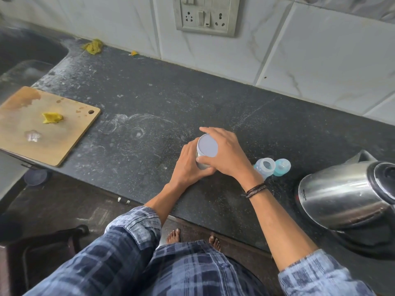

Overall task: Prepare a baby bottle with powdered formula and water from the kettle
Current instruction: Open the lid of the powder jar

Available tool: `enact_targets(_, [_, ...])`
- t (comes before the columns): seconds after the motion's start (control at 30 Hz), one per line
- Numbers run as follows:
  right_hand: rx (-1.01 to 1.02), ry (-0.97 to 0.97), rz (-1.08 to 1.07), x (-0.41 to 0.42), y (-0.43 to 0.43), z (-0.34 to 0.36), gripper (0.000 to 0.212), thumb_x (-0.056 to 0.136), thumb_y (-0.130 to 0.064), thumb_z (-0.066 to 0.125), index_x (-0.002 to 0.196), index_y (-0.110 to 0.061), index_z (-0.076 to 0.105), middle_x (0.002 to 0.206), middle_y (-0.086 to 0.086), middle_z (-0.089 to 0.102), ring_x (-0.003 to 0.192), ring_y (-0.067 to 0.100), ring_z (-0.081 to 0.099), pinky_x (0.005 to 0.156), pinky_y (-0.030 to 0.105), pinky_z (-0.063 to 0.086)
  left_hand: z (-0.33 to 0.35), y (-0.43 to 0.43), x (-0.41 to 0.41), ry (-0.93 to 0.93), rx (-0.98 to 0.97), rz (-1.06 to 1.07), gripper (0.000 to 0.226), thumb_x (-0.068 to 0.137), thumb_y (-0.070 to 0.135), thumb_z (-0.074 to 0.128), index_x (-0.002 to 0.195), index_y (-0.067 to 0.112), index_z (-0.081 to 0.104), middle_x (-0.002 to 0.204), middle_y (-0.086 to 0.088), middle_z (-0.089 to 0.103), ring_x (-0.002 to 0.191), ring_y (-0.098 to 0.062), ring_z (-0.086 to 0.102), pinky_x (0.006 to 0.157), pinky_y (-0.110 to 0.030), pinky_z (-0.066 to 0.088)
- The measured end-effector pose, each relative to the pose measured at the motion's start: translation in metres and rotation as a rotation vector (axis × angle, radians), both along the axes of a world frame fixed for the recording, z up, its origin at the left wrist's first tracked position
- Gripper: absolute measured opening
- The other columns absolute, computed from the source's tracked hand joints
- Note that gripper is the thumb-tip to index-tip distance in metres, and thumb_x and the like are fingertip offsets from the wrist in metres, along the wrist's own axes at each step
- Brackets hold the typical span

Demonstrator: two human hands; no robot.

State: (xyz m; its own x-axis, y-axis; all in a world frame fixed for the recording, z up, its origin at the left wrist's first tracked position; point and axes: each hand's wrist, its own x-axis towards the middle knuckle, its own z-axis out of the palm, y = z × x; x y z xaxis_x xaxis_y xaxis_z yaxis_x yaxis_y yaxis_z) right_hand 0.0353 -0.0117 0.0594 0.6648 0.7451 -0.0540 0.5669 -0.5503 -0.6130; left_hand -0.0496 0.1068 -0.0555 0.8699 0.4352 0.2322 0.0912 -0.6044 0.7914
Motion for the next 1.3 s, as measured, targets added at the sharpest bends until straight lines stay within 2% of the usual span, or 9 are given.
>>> enact_targets(0.2, [0.015, -0.012, -0.002, 0.002, 0.000, 0.001, 0.088, 0.081, -0.023, 0.084, 0.157, -0.035, 0.041, 0.168, -0.004, 0.027, 0.148, 0.027, 0.029, 0.113, 0.034, 0.031, 0.001, 0.000, 0.000, -0.015, -0.010, 0.014, 0.092, 0.069, 0.055, 0.079, 0.147, 0.031, 0.036, 0.135, 0.030, 0.038, 0.127, 0.019, 0.030, 0.104, -0.004, 0.022])
enact_targets(0.33, [-0.003, 0.015, -0.018, 0.000, 0.002, 0.000, 0.078, 0.084, -0.020, 0.080, 0.154, -0.029, 0.048, 0.155, -0.002, 0.048, 0.140, 0.030, 0.043, 0.113, 0.039, 0.040, 0.000, -0.001, 0.000, 0.004, -0.025, 0.012, 0.094, 0.069, 0.056, 0.079, 0.148, 0.024, 0.039, 0.139, 0.022, 0.042, 0.126, 0.015, 0.032, 0.105, -0.008, 0.026])
enact_targets(0.5, [-0.007, 0.006, -0.009, 0.000, 0.004, 0.003, 0.087, 0.080, -0.029, 0.087, 0.156, -0.033, 0.044, 0.166, 0.000, 0.029, 0.147, 0.031, 0.031, 0.116, 0.045, 0.036, 0.001, 0.001, 0.001, -0.003, -0.009, 0.000, 0.094, 0.070, 0.055, 0.078, 0.149, 0.022, 0.039, 0.142, 0.017, 0.043, 0.127, 0.004, 0.035, 0.108, -0.015, 0.027])
enact_targets(0.6, [-0.042, 0.013, -0.020, 0.000, 0.004, 0.000, 0.083, 0.081, -0.028, 0.084, 0.155, -0.030, 0.046, 0.156, 0.001, 0.043, 0.140, 0.031, 0.041, 0.112, 0.041, 0.039, -0.001, 0.000, 0.001, 0.008, -0.007, 0.000, 0.095, 0.069, 0.058, 0.077, 0.149, 0.023, 0.039, 0.143, 0.016, 0.045, 0.128, 0.005, 0.036, 0.107, -0.013, 0.027])
enact_targets(0.73, [0.007, 0.050, -0.050, 0.002, 0.004, -0.001, 0.080, 0.080, -0.015, 0.079, 0.153, -0.027, 0.049, 0.145, 0.002, 0.053, 0.130, 0.029, 0.049, 0.102, 0.030, 0.038, 0.000, 0.000, 0.001, -0.008, -0.014, 0.005, 0.093, 0.068, 0.060, 0.078, 0.147, 0.040, 0.033, 0.137, 0.043, 0.035, 0.127, 0.015, 0.032, 0.102, -0.002, 0.023])
enact_targets(0.83, [0.035, 0.070, -0.062, 0.005, 0.004, 0.004, 0.079, 0.078, -0.015, 0.081, 0.151, -0.026, 0.051, 0.141, 0.003, 0.056, 0.128, 0.028, 0.052, 0.103, 0.032, 0.040, -0.001, 0.001, 0.001, 0.007, -0.026, 0.017, 0.096, 0.066, 0.064, 0.080, 0.147, 0.041, 0.032, 0.134, 0.035, 0.040, 0.126, 0.012, 0.034, 0.100, -0.002, 0.026])
enact_targets(0.97, [0.097, 0.094, -0.075, 0.011, 0.000, 0.012, 0.075, 0.080, -0.020, 0.084, 0.149, -0.027, 0.053, 0.137, 0.001, 0.057, 0.124, 0.019, 0.054, 0.103, 0.033, 0.044, 0.000, 0.001, 0.001, 0.023, -0.035, 0.011, 0.100, 0.066, 0.066, 0.082, 0.149, 0.045, 0.030, 0.129, 0.038, 0.037, 0.126, 0.010, 0.035, 0.097, -0.006, 0.030])
enact_targets(1.13, [0.292, 0.237, -0.188, 0.017, -0.015, 0.019, 0.073, 0.083, -0.036, 0.088, 0.146, -0.037, 0.052, 0.131, -0.007, 0.060, 0.115, 0.009, 0.062, 0.095, 0.032, 0.055, 0.002, 0.001, 0.002, 0.025, -0.010, 0.009, 0.097, 0.067, 0.064, 0.083, 0.147, 0.039, 0.036, 0.135, 0.024, 0.043, 0.125, 0.007, 0.037, 0.103, -0.016, 0.034])
enact_targets(1.3, [0.528, 0.355, -0.329, 0.006, -0.043, 0.018, 0.067, 0.083, -0.043, 0.087, 0.143, -0.038, 0.056, 0.118, -0.018, 0.065, 0.096, -0.002, 0.073, 0.071, 0.012, 0.055, 0.003, 0.003, 0.003, 0.009, 0.014, -0.012, 0.093, 0.068, 0.061, 0.086, 0.146, 0.035, 0.042, 0.141, 0.018, 0.049, 0.129, -0.006, 0.044, 0.108, -0.028, 0.037])
